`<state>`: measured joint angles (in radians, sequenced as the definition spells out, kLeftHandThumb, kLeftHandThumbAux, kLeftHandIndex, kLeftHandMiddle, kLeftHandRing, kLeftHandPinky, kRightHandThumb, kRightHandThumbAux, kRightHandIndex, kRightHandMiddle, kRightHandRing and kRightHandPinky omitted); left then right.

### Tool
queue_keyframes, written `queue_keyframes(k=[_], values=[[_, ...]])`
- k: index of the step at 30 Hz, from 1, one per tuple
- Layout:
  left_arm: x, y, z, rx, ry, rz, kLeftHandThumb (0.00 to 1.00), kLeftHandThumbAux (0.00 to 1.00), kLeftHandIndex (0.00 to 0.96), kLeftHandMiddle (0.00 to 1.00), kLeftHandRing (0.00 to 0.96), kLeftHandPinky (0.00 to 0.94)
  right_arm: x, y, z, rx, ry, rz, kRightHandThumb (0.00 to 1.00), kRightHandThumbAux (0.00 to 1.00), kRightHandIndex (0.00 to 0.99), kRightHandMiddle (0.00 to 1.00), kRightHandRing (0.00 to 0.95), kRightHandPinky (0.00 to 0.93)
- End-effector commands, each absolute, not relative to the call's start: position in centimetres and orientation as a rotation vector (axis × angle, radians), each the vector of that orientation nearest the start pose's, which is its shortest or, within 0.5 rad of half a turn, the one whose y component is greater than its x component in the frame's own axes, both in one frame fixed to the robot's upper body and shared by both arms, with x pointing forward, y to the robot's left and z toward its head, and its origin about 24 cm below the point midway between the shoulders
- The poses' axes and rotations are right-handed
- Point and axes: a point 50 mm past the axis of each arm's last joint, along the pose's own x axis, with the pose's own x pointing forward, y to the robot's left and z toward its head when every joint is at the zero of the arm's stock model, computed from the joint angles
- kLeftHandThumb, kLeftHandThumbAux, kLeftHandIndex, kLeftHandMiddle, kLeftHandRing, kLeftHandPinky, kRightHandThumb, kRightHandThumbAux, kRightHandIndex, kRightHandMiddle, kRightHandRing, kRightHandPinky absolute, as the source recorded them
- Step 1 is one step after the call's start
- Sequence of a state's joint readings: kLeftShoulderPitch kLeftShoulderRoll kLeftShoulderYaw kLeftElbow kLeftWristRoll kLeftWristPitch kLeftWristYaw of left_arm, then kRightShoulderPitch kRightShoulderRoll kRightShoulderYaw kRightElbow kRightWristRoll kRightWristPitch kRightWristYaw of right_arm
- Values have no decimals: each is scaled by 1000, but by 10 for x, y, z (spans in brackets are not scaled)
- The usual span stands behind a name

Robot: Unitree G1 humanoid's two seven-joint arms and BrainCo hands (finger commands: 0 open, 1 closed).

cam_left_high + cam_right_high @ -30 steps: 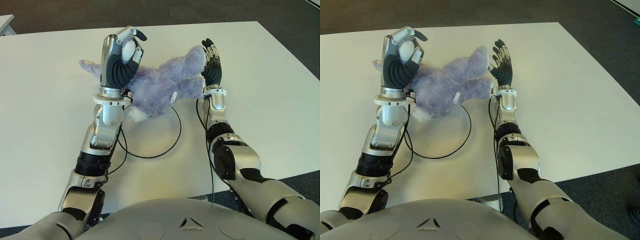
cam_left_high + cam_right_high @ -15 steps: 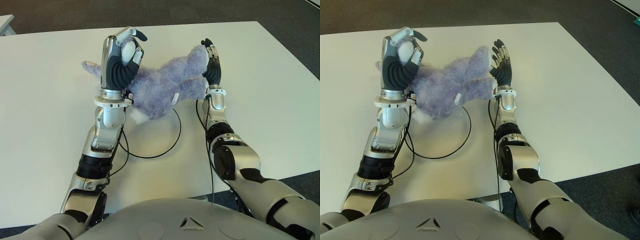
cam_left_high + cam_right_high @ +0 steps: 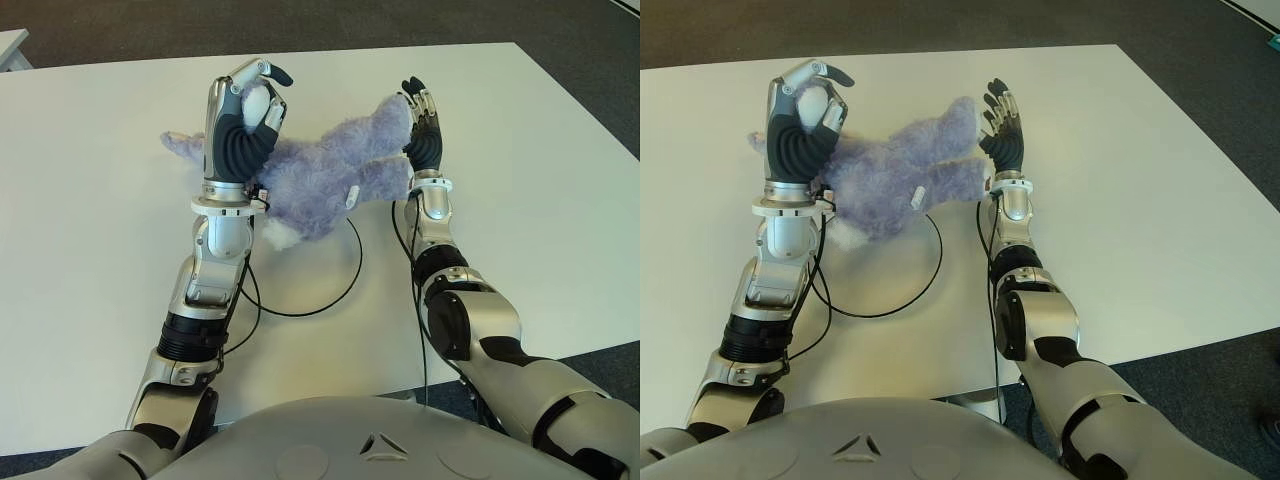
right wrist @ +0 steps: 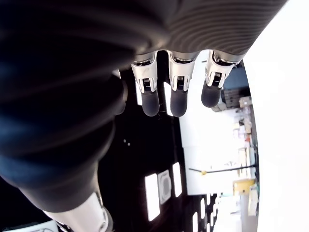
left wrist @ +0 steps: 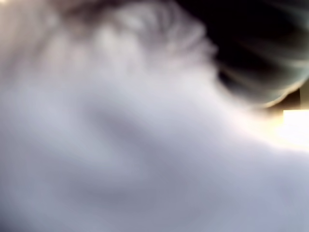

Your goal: Put the doll into the plate.

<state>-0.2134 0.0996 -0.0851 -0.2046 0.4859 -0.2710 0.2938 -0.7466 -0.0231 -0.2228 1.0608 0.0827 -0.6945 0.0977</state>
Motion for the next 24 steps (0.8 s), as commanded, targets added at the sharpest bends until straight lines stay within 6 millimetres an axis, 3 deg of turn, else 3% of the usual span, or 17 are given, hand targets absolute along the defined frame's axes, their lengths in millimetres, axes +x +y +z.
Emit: queue_keyframes(k=[1, 24], values=[[260, 128, 165, 447, -757, 154, 728, 695, 444, 826, 838, 845, 349, -141, 55, 139, -246, 20, 216, 825, 82, 102, 83, 70], [262, 131, 159, 408, -686, 151, 732, 695, 444, 839, 852, 860, 350, -142, 54, 147, -240, 23, 236, 819, 85, 101, 81, 73]])
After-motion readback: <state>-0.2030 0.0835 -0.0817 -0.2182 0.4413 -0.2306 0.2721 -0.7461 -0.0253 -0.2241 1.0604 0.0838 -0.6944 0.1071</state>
